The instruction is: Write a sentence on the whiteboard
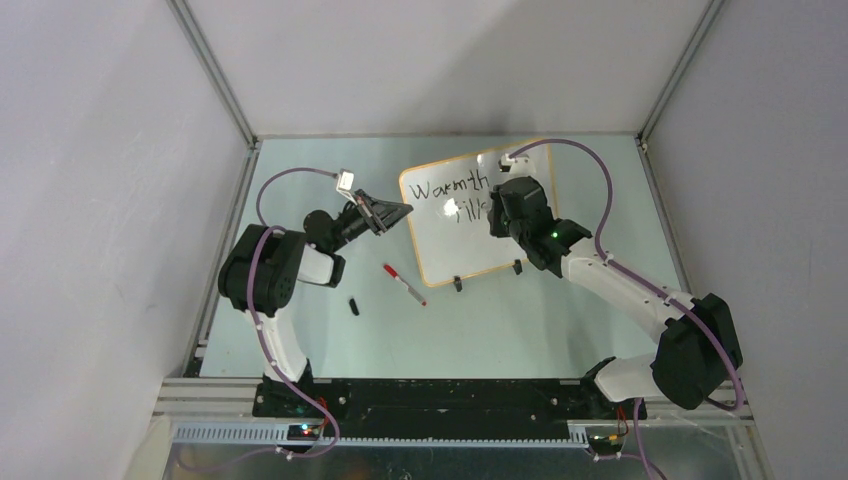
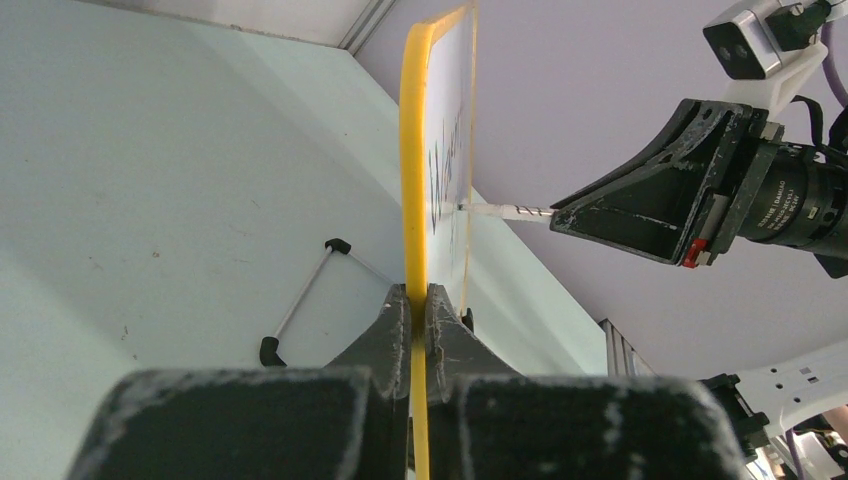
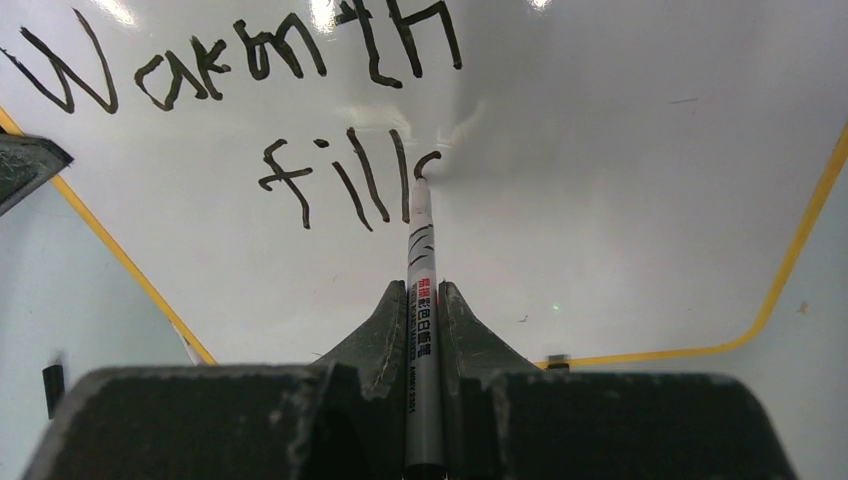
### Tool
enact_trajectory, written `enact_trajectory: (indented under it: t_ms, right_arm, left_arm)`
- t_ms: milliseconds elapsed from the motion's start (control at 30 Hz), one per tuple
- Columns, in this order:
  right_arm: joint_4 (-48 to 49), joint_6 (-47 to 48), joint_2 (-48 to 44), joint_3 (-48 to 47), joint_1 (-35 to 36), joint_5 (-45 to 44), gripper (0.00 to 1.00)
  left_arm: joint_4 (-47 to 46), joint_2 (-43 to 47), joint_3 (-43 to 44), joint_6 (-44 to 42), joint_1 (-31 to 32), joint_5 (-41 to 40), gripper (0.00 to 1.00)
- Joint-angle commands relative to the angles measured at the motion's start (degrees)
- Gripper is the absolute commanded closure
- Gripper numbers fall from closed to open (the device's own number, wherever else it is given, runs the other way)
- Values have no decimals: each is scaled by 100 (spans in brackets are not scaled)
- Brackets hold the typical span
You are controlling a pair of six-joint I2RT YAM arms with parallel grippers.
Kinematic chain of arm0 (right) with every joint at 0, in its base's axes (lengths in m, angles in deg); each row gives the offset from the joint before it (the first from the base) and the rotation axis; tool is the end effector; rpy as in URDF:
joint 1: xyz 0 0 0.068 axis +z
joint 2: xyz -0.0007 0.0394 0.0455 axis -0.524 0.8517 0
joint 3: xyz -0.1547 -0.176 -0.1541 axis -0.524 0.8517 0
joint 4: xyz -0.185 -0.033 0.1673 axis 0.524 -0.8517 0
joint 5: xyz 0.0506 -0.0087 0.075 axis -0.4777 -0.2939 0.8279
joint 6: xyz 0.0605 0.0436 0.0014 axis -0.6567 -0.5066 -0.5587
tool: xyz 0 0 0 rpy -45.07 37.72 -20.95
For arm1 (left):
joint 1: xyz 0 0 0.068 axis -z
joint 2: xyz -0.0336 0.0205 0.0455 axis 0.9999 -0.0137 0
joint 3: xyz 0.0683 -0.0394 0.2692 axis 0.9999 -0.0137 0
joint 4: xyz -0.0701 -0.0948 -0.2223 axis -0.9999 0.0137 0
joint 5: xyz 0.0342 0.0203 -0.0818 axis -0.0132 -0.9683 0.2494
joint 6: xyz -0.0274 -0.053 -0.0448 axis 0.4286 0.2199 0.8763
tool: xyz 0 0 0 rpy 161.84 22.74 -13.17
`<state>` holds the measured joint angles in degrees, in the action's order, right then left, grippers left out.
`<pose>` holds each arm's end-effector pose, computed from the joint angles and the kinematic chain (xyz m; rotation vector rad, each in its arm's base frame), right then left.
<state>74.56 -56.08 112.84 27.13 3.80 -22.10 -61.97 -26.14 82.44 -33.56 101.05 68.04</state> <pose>0.2721 0.1708 0.2945 -0.1600 2.0931 0.2375 0.3362 -0.1141 0.1978 0.1894 1.5360 -1.3838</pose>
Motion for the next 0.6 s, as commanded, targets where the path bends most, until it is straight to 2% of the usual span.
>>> enact_trajectory:
  t_ms: [0, 567]
  right_arm:
    - [-169, -69, -23, -207, 5, -186, 100]
    - [-362, -36, -51, -202, 34, -263, 100]
  left_arm:
    - [-244, 183, -61, -272, 26, 127, 100]
    - [-244, 189, -70, -273, 21, 129, 100]
